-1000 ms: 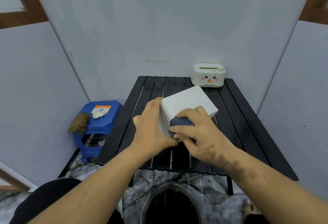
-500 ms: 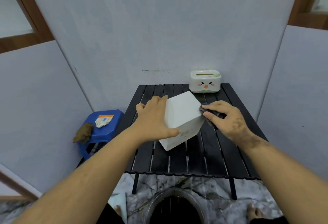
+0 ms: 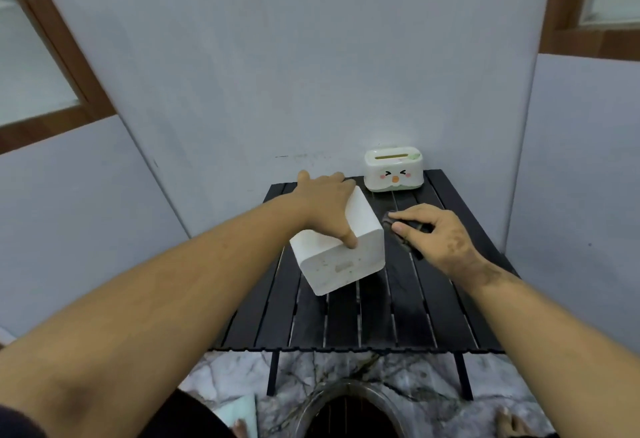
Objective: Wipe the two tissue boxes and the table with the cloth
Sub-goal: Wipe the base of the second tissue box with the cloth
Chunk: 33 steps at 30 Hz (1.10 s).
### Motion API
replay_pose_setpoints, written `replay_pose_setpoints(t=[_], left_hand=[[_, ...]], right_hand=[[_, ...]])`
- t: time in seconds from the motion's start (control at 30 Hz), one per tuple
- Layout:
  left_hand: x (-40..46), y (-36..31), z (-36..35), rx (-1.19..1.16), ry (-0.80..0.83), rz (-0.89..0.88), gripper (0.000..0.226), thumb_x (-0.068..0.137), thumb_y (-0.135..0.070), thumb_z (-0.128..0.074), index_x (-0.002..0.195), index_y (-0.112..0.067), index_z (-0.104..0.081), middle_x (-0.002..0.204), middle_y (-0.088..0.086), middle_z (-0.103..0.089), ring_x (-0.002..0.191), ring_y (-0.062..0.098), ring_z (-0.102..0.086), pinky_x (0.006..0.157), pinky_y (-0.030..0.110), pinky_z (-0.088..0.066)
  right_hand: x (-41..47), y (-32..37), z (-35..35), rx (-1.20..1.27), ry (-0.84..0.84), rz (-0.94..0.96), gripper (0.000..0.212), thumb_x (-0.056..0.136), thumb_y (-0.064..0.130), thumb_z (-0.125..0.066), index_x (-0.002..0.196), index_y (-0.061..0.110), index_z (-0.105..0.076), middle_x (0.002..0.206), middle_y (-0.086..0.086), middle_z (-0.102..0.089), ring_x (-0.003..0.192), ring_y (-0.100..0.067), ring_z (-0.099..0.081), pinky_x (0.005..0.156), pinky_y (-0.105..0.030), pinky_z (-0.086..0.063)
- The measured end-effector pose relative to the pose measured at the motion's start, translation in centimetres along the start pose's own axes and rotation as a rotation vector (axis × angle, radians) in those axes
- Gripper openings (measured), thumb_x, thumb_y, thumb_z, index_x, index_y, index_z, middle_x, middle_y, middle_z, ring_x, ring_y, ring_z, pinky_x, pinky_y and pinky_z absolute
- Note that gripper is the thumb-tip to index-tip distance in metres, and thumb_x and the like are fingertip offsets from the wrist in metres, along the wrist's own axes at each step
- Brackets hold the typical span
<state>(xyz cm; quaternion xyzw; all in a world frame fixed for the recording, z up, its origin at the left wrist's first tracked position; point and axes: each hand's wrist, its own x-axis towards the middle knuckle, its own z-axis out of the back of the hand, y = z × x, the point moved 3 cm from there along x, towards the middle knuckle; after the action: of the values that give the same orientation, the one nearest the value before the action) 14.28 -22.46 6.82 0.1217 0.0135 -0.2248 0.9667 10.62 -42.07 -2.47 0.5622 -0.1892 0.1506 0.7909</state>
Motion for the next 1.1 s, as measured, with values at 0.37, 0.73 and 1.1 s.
replay_pose_setpoints(t=[0.37, 0.73, 1.1], left_hand=[[-11.0, 8.5, -6.9, -0.765, -0.353, 0.131, 0.118, 0.051, -0.05, -0.096, 0.148, -0.05, -0.029, 0.133, -0.035, -0.04, 0.123, -0.001, -0.046, 0.111, 0.043, -0.038], [-12.2, 7.6, -13.8, -0.986, -0.423, 0.226, 0.119, 0.048, -0.05, -0.096, 0.143, -0.054, -0.024, 0.138, -0.028, -0.042, 0.127, 0.018, -0.044, 0.102, 0.043, -0.045], [-12.2, 4.1, -12.2, -0.97, -0.495, 0.348, 0.125, 0.046, -0.051, -0.077, 0.153, -0.023, -0.019, 0.12, -0.013, -0.035, 0.095, -0.008, -0.027, 0.103, 0.049, -0.044]], right_hand=[[-0.3, 0.7, 0.4, -0.079, 0.022, -0.013, 0.02, 0.083, 0.023, -0.075, 0.102, 0.03, -0.075, 0.098, 0.013, -0.071, 0.095, -0.008, -0.065, 0.088, -0.025, -0.052], [0.5, 3.1, -4.5, -0.176, 0.069, 0.06, 0.02, 0.083, 0.017, -0.074, 0.1, 0.028, -0.076, 0.098, 0.012, -0.069, 0.096, -0.006, -0.063, 0.083, -0.02, -0.05], [-3.4, 9.2, -13.9, -0.464, 0.246, 0.48, 0.017, 0.084, 0.028, -0.069, 0.098, 0.023, -0.076, 0.093, 0.0, -0.056, 0.086, -0.02, -0.046, 0.076, -0.027, -0.039]])
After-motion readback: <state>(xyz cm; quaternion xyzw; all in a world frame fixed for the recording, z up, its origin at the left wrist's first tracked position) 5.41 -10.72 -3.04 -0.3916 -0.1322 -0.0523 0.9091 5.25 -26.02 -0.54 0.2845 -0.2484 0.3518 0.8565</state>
